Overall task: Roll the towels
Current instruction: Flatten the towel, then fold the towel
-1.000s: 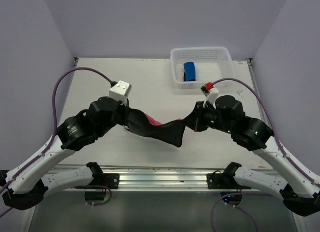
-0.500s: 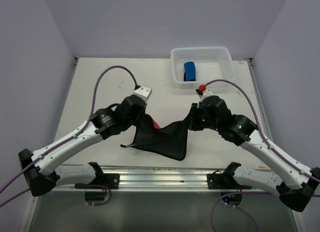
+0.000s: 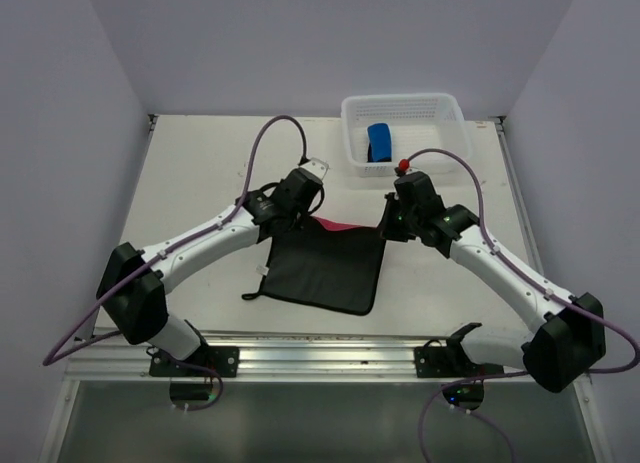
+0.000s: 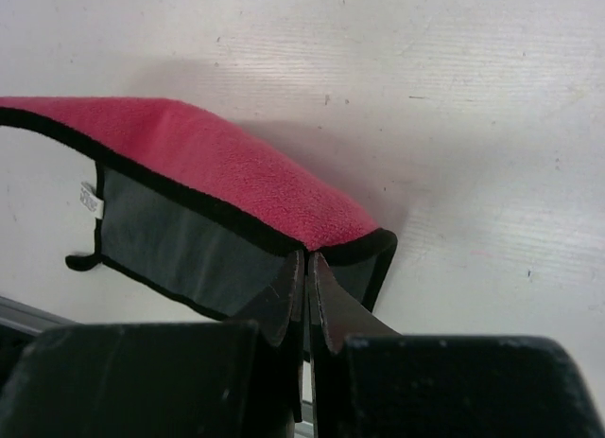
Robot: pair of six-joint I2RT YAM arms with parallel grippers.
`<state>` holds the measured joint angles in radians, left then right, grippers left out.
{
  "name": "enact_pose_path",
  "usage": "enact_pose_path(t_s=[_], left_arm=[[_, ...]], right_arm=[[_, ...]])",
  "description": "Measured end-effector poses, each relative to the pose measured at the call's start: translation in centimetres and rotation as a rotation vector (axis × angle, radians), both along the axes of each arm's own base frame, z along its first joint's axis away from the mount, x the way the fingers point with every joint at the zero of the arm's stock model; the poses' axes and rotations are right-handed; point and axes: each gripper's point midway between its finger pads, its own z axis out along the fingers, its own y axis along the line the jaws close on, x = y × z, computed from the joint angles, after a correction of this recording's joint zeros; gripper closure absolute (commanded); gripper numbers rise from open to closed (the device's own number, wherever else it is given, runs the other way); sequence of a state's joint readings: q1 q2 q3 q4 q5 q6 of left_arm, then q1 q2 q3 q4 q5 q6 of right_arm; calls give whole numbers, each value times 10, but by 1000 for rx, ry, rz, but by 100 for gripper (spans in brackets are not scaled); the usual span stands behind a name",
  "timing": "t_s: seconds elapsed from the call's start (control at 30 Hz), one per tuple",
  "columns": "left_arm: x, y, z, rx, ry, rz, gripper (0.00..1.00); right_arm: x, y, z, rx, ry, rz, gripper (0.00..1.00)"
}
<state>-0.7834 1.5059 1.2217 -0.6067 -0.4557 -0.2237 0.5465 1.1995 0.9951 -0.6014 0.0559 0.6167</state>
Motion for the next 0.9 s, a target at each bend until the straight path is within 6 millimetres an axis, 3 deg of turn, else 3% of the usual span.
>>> enact_pose_path(t_s=[0.2,0.37,0.53,0.77,0.9], left_arm=[[14,-5,-10,48,2,-17,100],[14,0,-11,55,0,-9,100],[-4,12,-22,44,30,-8,100],[-33,22,-46,-2,103,-13,100],[-46,24,-52,-39,134,-18,100]], right_arm=[[14,6,-18,-22,32,26,100],[15,10,-19,-11,38,46,100],[8,17,-23,23,47,90,100],[-18,14,-48,29,113,150,100],[-30,14,-52,44,131,179,100]])
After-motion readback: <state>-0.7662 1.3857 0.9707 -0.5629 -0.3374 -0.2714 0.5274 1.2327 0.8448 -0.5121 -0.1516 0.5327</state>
